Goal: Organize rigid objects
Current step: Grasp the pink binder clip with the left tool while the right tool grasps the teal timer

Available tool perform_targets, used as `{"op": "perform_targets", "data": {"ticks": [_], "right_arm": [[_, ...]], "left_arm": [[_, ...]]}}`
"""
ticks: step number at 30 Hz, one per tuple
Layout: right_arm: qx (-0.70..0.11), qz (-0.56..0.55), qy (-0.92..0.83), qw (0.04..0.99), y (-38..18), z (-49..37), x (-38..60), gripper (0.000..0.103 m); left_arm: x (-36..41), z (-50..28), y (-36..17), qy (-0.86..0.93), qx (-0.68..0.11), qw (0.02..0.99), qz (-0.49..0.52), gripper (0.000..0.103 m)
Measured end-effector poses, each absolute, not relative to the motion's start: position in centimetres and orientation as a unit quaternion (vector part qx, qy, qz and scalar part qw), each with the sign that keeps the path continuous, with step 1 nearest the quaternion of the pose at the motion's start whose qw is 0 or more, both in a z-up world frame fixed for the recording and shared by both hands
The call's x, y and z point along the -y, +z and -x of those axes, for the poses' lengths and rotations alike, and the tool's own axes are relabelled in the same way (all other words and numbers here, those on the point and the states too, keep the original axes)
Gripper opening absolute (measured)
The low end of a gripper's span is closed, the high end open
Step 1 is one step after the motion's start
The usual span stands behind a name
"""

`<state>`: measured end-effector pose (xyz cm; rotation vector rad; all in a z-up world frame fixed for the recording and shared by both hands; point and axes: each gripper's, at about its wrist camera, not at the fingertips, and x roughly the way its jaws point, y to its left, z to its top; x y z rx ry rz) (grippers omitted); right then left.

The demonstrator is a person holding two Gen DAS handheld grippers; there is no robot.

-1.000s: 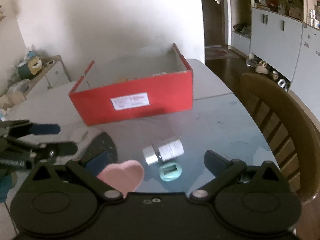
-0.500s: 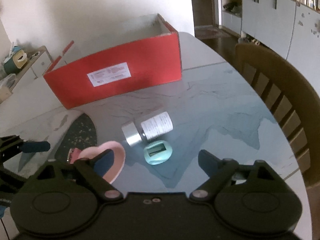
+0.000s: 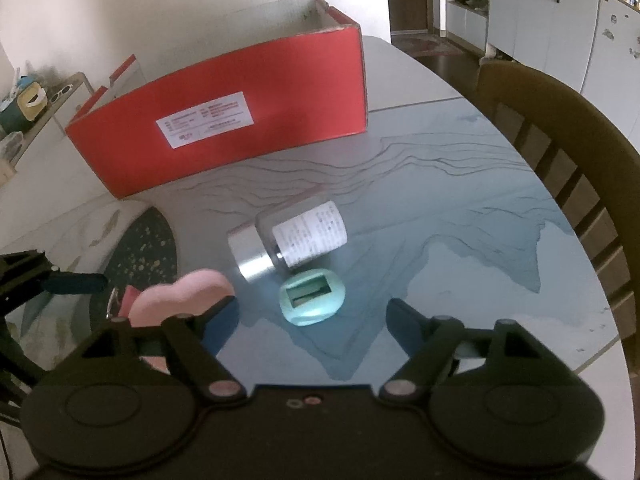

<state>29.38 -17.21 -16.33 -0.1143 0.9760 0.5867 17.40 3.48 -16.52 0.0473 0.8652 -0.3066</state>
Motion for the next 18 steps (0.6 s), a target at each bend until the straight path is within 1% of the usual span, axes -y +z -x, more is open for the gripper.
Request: {"op": "perform_targets", "data": {"ticks": [4,6,8,11,13,16,18], "right_arm": [[-0.464,0.050,0.276,0.840,-16.5,-29.9,17.1,0.078],[-0.465,0.049,0.274,0.841,-16.4,-30.1,17.1,0.073],[-0.464,0.042,0.274,0.841,-16.4,-30.3,17.3,0.073],[-0.466,0.049,0.277,0.839,-16.6,-30.5,17.2,0.069],[-0.463,0.055,0.281,0.839,-16.6,-30.4,17.0,0.067],[-0.459,0.061,0.283,0.840,-16.7,-30.4,16.7,0.066],[-0.458,0.061,0.283,0.841,-16.7,-30.5,16.5,0.062]], "left_arm": [[-3.5,-18.0,-17.1,-0.155,-0.419,0.894,-0.037,0.084],[-3.5,-18.3,-17.3,-0.159,-0.420,0.892,-0.042,0.084],[-3.6,-18.6,-17.4,-0.160,-0.419,0.893,-0.042,0.084],[-3.6,-18.9,-17.5,-0.168,-0.416,0.892,-0.047,0.084],[-3.5,-19.0,-17.6,-0.173,-0.414,0.892,-0.054,0.082],[-3.5,-19.1,-17.6,-0.175,-0.410,0.893,-0.060,0.077],[-3.5,-19.2,-17.6,-0.175,-0.410,0.893,-0.060,0.064]]}}
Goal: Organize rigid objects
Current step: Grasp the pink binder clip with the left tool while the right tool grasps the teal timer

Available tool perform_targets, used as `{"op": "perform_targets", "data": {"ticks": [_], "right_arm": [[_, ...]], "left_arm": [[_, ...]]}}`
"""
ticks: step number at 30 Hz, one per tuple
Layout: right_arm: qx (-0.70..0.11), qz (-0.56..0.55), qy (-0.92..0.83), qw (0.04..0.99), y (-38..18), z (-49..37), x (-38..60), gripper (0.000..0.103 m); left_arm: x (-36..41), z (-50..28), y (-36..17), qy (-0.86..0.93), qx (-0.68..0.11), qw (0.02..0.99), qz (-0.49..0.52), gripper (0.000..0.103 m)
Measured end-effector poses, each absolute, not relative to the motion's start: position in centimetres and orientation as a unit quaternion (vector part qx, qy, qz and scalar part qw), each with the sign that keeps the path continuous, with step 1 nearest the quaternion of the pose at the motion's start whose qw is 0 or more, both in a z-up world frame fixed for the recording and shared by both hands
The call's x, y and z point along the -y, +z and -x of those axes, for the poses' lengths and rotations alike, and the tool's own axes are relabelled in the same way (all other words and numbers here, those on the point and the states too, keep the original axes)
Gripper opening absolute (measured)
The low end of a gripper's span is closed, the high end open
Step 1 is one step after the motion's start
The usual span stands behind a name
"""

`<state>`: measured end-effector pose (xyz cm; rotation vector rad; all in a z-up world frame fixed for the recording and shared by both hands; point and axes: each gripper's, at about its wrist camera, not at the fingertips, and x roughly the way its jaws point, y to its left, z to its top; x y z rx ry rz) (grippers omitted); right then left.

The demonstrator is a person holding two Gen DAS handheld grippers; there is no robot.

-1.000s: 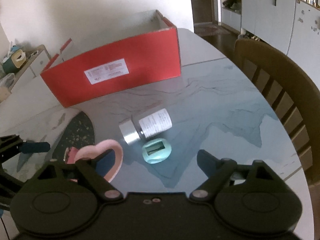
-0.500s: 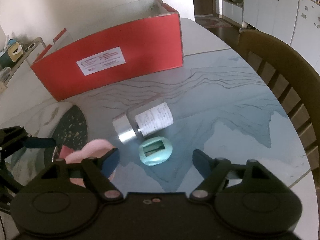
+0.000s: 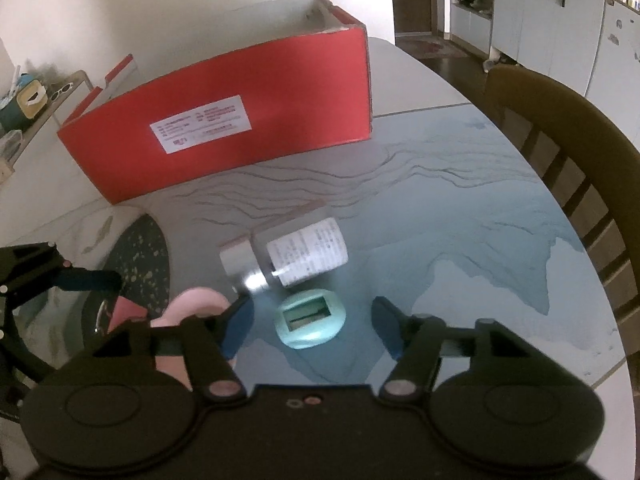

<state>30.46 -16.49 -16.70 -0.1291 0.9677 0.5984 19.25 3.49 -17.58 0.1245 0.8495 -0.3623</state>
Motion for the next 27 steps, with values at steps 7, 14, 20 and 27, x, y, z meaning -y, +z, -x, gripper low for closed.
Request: {"op": "perform_targets", "data": {"ticks": [7,14,20,27], "right_arm": [[-0.457,0.063,0.282,0.841,-16.6,-30.2,16.2,0.042],[-0.459,0.061,0.273,0.843,-16.3,-29.9,16.5,0.038],[-0.451,0.053,0.263,0.851,-15.5,-29.2,17.6,0.038],[-0.436,0.053,0.269,0.857,-13.3,-27.9,18.4,0.038]], "left_arm": [[-3.9,-19.6,-17.2,-0.165,-0.409,0.896,-0.051,0.052],[-3.9,-20.1,-17.0,-0.150,-0.419,0.895,-0.036,0.051],[-4.6,-20.1,-16.7,-0.122,-0.425,0.897,-0.005,0.050],[-5.7,-19.3,-15.6,-0.096,-0.421,0.901,0.030,0.050]]}}
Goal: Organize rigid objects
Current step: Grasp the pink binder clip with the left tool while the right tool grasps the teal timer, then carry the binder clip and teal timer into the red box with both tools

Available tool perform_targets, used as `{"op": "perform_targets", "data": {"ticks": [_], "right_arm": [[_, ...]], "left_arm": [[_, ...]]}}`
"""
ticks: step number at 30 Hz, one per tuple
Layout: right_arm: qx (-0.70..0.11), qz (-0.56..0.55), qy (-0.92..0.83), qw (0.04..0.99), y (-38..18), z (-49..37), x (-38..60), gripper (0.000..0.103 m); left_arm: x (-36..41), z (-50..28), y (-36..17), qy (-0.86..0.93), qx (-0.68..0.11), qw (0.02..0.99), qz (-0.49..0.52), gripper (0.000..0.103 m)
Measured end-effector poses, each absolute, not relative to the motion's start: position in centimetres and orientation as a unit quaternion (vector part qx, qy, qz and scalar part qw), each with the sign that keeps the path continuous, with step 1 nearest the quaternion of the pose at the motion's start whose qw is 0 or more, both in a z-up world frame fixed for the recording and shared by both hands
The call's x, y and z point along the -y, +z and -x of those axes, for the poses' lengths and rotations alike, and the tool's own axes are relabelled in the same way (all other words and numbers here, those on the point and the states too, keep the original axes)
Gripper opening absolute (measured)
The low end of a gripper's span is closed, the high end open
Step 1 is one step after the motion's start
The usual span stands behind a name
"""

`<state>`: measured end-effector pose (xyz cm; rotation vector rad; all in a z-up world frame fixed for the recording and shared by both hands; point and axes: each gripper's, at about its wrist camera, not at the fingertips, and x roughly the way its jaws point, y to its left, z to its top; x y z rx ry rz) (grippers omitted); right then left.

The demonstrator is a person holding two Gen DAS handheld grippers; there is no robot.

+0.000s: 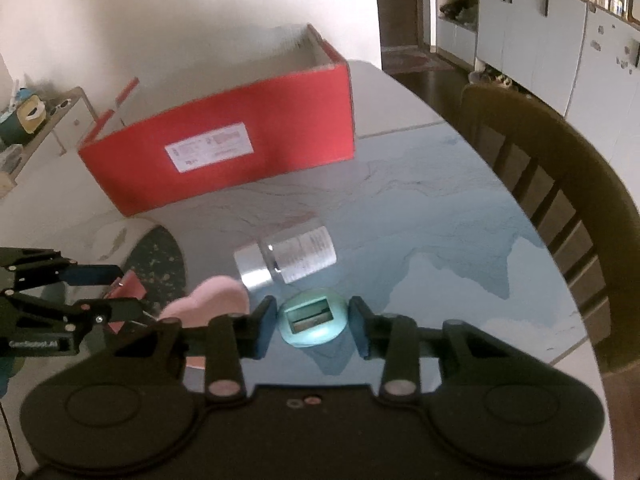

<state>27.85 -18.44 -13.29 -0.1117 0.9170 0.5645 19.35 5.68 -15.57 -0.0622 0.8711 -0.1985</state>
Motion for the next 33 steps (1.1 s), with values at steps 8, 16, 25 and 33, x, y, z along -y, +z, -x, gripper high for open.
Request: {"op": "perform_targets", "data": {"ticks": [8,16,25,33], "right_arm": [[-0.418,0.061,0.281,0.862,-9.9,-26.7,18.5,0.038],[-0.403,0.066,0.300,0.862,-7.1,-26.3,18.1,0.038],[-0.386,0.082,0.321,0.861,-3.8,-27.1,16.3,0.038],[-0.357,0.108,0.334,0.865,-1.1,-28.7,13.8,0.038]], "left_arm": [[-6.8,-18.3,-13.5,-0.070,-0.414,0.906,0.061,0.049],[-7.0,-17.7,-11.0,-0.057,-0.398,0.913,0.069,0.049],[-6.6,-18.3,-5.9,-0.049,-0.367,0.927,0.065,0.049],[-6.8,-20.7,-2.3,-0.042,-0.338,0.939,0.051,0.049]]}}
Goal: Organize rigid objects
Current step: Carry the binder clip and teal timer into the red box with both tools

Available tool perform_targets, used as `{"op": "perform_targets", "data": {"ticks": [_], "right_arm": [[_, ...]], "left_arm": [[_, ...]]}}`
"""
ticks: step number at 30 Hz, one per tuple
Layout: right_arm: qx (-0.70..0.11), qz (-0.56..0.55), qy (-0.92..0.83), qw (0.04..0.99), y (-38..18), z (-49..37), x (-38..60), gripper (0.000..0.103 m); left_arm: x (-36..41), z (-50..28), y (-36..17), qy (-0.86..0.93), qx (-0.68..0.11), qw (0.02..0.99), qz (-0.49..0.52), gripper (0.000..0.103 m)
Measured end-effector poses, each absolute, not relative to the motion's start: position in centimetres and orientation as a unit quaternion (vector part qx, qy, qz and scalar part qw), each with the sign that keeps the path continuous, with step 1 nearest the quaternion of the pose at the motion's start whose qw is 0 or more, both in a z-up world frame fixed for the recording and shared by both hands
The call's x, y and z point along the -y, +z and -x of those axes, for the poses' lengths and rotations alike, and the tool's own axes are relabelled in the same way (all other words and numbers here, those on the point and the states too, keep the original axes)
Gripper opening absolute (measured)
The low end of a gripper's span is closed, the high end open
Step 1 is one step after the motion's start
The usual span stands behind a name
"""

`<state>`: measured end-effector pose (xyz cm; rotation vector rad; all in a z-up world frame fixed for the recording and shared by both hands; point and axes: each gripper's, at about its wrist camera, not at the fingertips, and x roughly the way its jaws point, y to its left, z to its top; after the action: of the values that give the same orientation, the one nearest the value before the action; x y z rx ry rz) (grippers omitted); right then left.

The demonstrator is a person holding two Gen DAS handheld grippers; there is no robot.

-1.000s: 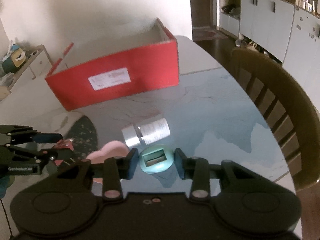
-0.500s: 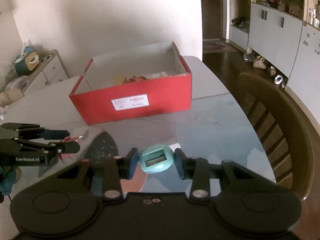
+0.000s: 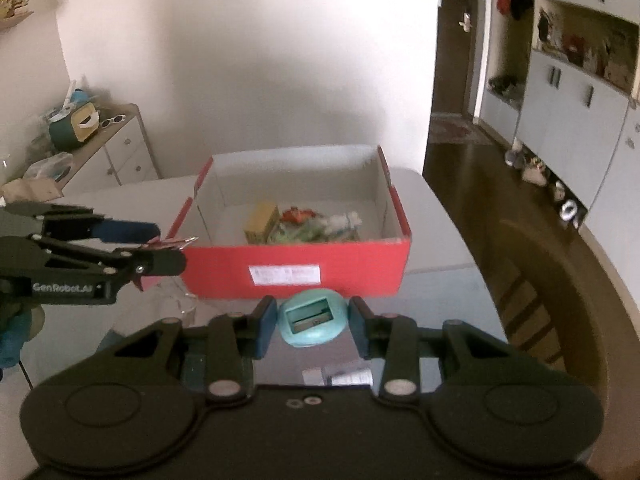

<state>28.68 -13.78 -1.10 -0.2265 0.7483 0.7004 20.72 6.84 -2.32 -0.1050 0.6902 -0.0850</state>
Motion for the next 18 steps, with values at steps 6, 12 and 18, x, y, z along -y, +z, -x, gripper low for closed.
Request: {"op": "perform_targets", "data": {"ticks": [6,12,18], "right_arm": [[-0.341,0.123,0.340,0.868,-0.2,-30.2,11.8,0.038],[-0.333,0.133,0.340,0.869,0.1,-32.0,10.2,0.038],[-0.331,0.139,0.341,0.869,-0.1,-33.8,8.6,0.038]], "left_arm": [[-7.1,-23.1,0.0,-0.038,-0.320,0.946,0.032,0.049],[-7.4,-25.6,0.9,-0.035,-0.312,0.949,0.014,0.049],[-8.1,-28.6,0.7,-0.032,-0.317,0.948,0.015,0.049]]}}
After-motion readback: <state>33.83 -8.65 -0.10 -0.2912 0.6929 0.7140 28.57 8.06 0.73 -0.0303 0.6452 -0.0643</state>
